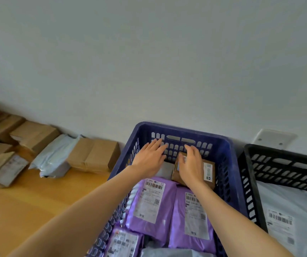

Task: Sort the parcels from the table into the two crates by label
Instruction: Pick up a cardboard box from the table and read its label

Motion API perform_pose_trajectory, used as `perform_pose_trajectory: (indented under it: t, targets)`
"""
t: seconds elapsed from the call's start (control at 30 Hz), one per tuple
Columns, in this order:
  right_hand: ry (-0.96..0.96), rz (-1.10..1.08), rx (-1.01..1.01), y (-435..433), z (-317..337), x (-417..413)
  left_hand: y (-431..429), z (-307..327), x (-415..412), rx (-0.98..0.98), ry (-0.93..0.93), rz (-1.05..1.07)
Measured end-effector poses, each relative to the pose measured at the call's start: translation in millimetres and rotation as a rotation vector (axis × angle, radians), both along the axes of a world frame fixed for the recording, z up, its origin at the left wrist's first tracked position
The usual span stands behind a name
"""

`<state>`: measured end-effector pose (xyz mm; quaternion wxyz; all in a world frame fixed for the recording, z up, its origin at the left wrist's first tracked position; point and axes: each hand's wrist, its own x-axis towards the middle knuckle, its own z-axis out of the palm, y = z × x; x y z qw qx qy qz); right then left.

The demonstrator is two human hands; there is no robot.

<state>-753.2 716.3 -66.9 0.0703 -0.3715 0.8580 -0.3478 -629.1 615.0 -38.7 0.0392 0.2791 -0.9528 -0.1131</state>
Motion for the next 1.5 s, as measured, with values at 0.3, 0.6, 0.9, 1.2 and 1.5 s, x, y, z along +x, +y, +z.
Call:
perform_pose_trajectory:
  t: [0.3, 0.6, 0.9, 1.2, 1.5]
  targets:
    - [-0.007, 0.054, -0.193, -21.4, 59.1, 65.8, -12.7, 70.2, 66.2, -0.018, 0.203, 0.071]
    - [0.005, 0.086, -0.254, -49.6, 86.1, 173.9, -53.9, 81.5, 187.5, 0.097, 0.31, 0.159]
    - [-0.013, 0.013, -0.227, -72.8, 67.4, 298.5, -92.7, 57.5, 321.7, 0.187, 0.275, 0.145]
    - [-0.112, -0.089, -0.144, -88.9, 33.2, 366.7, -117.5, 18.0, 398.0, 0.26, 0.204, 0.201]
    - [-0.258, -0.162, -0.032, -126.9, -17.6, 359.4, -157.3, -23.8, 394.9, 0.565, 0.211, 0.348]
